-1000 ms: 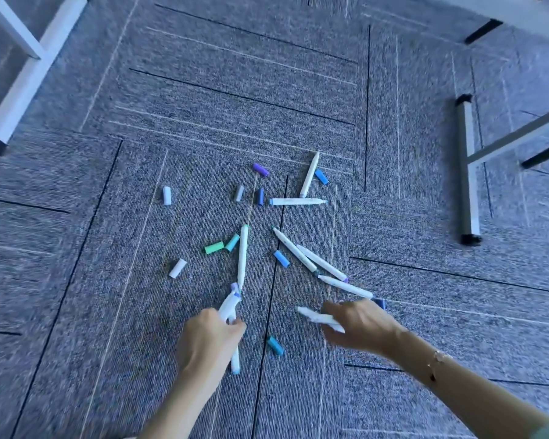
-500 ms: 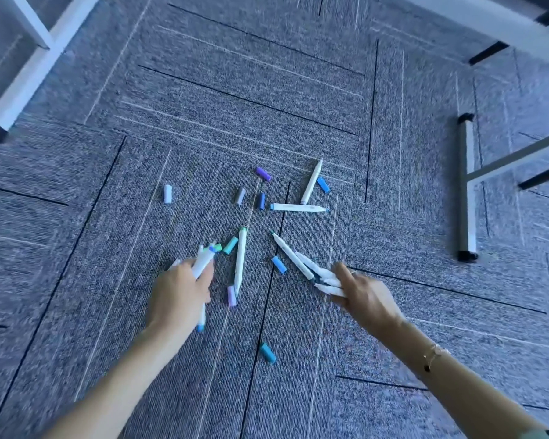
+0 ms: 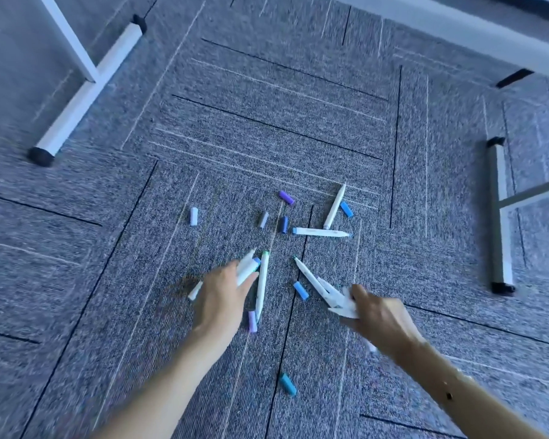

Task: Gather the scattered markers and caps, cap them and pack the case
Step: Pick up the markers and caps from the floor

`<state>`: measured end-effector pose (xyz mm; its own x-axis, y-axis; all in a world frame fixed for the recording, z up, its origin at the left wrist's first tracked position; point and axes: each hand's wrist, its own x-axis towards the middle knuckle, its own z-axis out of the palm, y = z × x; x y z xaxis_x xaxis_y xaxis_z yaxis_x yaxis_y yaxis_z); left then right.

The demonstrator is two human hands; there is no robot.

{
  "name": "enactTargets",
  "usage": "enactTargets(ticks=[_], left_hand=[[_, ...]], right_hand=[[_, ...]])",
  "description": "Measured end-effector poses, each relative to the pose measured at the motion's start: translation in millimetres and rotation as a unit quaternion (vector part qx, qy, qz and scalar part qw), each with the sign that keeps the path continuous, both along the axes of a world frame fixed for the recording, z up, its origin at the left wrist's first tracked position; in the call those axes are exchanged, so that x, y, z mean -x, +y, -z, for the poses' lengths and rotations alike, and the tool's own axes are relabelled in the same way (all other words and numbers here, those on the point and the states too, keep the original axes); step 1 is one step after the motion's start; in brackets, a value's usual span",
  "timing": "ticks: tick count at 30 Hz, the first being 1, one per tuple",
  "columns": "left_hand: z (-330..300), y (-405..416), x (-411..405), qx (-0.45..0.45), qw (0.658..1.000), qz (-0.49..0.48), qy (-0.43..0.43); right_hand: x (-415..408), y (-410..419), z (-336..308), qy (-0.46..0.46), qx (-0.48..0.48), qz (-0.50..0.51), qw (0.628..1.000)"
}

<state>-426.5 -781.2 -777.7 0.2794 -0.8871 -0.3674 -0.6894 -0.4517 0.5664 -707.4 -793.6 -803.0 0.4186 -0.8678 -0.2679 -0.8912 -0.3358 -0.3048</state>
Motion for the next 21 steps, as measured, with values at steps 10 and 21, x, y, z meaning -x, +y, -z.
enactTargets(ticks=[10, 21], left_hand=[[0, -24, 30, -0.043, 0.999, -0.003, -0.027], [2, -33, 20, -0.047, 0.983, 0.157, -0.077]], right_hand=[[-11, -32, -9, 0.003, 0.004, 0.068, 0.998], [-19, -19, -2, -0.026, -0.184, 0.086, 0.979]])
